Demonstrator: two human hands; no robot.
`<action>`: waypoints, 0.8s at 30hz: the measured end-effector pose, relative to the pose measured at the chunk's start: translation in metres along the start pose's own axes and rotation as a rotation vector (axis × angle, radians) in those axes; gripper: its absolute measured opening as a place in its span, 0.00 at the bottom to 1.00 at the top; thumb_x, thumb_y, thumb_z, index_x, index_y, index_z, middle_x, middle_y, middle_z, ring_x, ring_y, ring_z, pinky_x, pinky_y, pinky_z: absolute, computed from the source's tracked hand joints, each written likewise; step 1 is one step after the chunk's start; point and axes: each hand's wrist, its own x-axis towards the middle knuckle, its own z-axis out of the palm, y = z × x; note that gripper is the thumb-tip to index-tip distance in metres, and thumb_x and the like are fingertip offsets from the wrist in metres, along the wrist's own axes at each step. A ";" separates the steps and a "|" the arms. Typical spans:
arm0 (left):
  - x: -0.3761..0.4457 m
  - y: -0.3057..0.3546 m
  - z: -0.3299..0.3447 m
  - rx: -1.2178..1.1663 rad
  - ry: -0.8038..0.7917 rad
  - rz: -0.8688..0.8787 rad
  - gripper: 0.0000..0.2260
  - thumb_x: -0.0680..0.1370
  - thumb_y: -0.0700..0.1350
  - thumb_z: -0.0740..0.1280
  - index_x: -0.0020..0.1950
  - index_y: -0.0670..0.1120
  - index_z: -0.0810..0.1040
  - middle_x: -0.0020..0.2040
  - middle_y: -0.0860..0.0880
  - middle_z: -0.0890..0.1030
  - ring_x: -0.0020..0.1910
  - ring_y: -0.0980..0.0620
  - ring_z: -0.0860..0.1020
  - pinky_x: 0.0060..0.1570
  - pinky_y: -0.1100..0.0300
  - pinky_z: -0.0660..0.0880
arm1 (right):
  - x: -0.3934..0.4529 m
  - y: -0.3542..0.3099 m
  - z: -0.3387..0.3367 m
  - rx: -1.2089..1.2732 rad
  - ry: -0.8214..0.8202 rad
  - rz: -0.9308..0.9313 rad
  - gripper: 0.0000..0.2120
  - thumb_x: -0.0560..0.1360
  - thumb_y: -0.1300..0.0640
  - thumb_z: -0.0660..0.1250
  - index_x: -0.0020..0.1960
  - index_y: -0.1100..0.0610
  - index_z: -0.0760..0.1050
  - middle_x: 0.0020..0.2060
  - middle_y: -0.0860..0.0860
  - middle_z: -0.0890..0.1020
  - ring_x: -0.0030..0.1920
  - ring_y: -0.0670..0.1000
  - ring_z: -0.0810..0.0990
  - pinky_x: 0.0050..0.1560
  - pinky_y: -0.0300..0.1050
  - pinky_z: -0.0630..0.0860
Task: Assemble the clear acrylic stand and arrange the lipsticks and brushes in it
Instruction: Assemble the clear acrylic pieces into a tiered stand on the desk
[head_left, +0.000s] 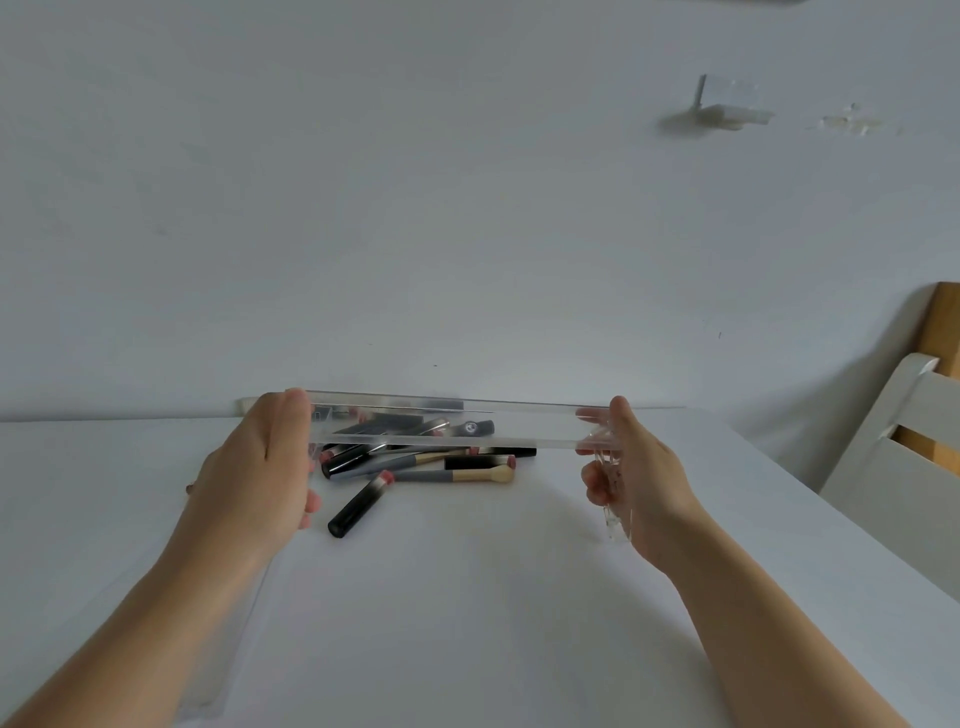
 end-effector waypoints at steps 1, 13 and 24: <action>0.001 0.000 0.000 -0.011 -0.020 -0.005 0.19 0.72 0.70 0.49 0.45 0.64 0.75 0.38 0.52 0.83 0.31 0.51 0.83 0.43 0.48 0.81 | 0.000 -0.001 -0.002 -0.024 0.011 -0.013 0.19 0.81 0.38 0.60 0.51 0.48 0.84 0.47 0.55 0.82 0.30 0.52 0.76 0.31 0.44 0.70; -0.001 0.003 -0.002 0.176 -0.106 0.020 0.23 0.73 0.64 0.53 0.35 0.44 0.68 0.25 0.53 0.70 0.30 0.49 0.68 0.35 0.56 0.65 | -0.002 -0.008 -0.014 -0.315 0.205 -0.040 0.16 0.77 0.41 0.64 0.46 0.51 0.84 0.39 0.52 0.86 0.37 0.53 0.83 0.40 0.47 0.74; 0.007 -0.009 -0.001 0.398 -0.031 0.094 0.12 0.76 0.47 0.61 0.34 0.45 0.72 0.26 0.45 0.72 0.29 0.48 0.65 0.33 0.58 0.65 | 0.007 0.003 -0.014 -0.483 0.152 0.029 0.22 0.75 0.45 0.62 0.50 0.64 0.80 0.41 0.57 0.86 0.33 0.54 0.75 0.36 0.45 0.67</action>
